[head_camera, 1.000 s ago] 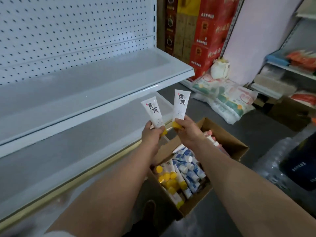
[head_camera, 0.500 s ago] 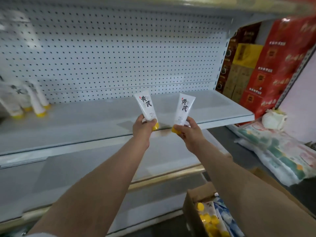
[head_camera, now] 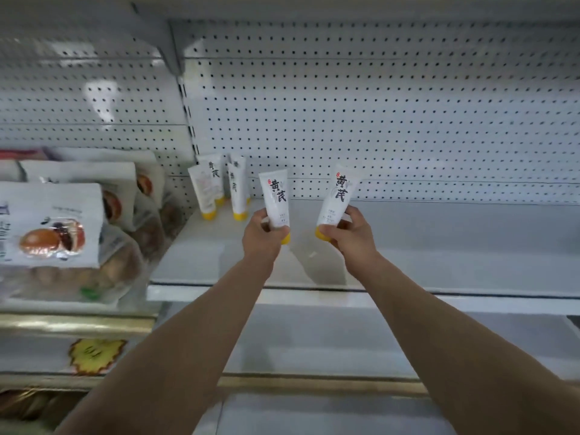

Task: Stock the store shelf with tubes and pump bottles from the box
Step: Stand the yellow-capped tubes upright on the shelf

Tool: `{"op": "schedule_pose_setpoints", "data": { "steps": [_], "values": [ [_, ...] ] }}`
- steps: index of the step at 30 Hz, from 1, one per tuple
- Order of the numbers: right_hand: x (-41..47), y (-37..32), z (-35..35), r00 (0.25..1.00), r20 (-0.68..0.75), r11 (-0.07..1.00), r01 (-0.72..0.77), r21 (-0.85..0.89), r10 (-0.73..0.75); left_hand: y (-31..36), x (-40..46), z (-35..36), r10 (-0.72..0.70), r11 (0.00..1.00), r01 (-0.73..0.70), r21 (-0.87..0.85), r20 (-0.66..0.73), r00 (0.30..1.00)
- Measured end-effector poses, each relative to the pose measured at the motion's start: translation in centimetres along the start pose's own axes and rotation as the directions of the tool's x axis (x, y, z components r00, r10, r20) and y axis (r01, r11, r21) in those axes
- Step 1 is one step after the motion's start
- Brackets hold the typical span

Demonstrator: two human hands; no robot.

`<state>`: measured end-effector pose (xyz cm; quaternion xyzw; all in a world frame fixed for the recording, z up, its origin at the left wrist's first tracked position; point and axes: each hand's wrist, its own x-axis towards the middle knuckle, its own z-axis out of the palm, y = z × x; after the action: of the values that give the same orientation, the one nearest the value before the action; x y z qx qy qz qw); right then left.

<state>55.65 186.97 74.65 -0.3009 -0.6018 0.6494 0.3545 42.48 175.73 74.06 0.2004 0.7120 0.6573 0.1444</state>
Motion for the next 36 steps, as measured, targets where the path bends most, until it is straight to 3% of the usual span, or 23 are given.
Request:
{"op": "schedule_pose_setpoints", "data": {
  "steps": [7,14,36],
  "values": [
    [2.4,2.0,11.0,0.999,0.046,0.984,0.021,-0.174,-0.013,-1.9,6.7,-9.6,-0.001,0.998,0.01,0.07,-0.137,0.991],
    [4.0,3.3,17.0,0.999,0.038,0.95,0.028,-0.312,-0.017,-4.1,10.1,-14.6,0.0,0.986,0.032,0.167,-0.189,0.982],
    [5.4,4.8,22.1,0.998,-0.064,0.868,-0.05,-0.494,0.021,-6.6,13.4,-15.5,0.022,0.97,0.0,0.245,-0.087,0.996]
  ]
}}
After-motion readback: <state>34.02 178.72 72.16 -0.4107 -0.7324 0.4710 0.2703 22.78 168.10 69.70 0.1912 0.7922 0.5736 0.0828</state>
